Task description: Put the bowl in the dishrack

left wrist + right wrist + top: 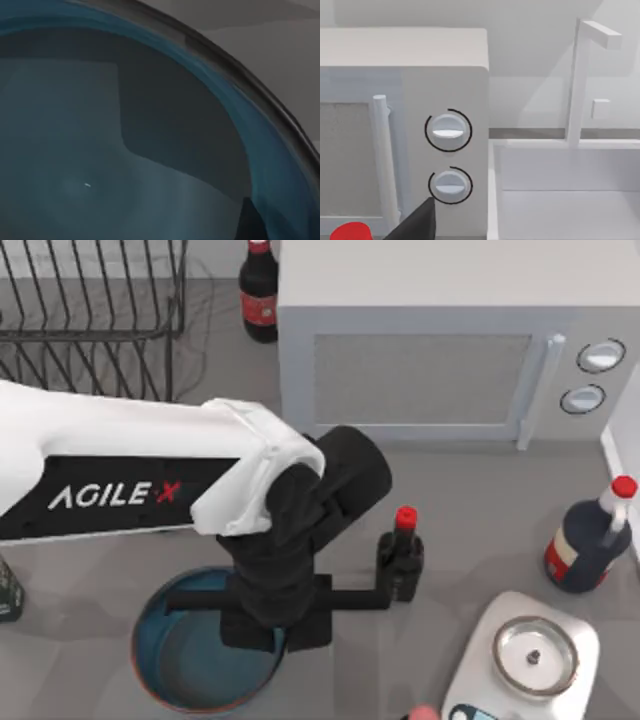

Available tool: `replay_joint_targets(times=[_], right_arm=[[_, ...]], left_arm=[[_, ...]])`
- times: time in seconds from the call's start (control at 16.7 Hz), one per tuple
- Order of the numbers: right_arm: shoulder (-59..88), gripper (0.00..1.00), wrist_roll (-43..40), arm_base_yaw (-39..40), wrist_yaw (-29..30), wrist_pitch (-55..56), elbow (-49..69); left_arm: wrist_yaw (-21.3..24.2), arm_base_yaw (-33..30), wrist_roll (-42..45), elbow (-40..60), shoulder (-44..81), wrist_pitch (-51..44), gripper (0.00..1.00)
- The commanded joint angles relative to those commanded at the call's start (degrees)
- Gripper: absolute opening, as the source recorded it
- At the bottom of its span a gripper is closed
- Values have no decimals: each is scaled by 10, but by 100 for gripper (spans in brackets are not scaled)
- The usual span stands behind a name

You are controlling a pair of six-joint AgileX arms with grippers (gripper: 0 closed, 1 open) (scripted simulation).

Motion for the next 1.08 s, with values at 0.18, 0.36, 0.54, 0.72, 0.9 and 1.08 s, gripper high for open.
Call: replay_joint_targets(times=[0.18,0.36,0.54,0.72,0.9,1.08], right_arm=[[0,100,0,0,0,0,0],[0,100,0,0,0,0,0],[0,100,0,0,0,0,0],[0,100,0,0,0,0,0],[0,100,0,0,0,0,0],[0,100,0,0,0,0,0]], left_arm=[[0,-2,-5,73,-4,-75,0],[0,-4,-7,174,-13,-199,0],[0,-5,-7,275,-25,-326,0],[0,-4,-5,353,-43,-407,0],[0,-3,-4,380,-53,-433,0],[0,-2,-3,379,-51,-432,0]])
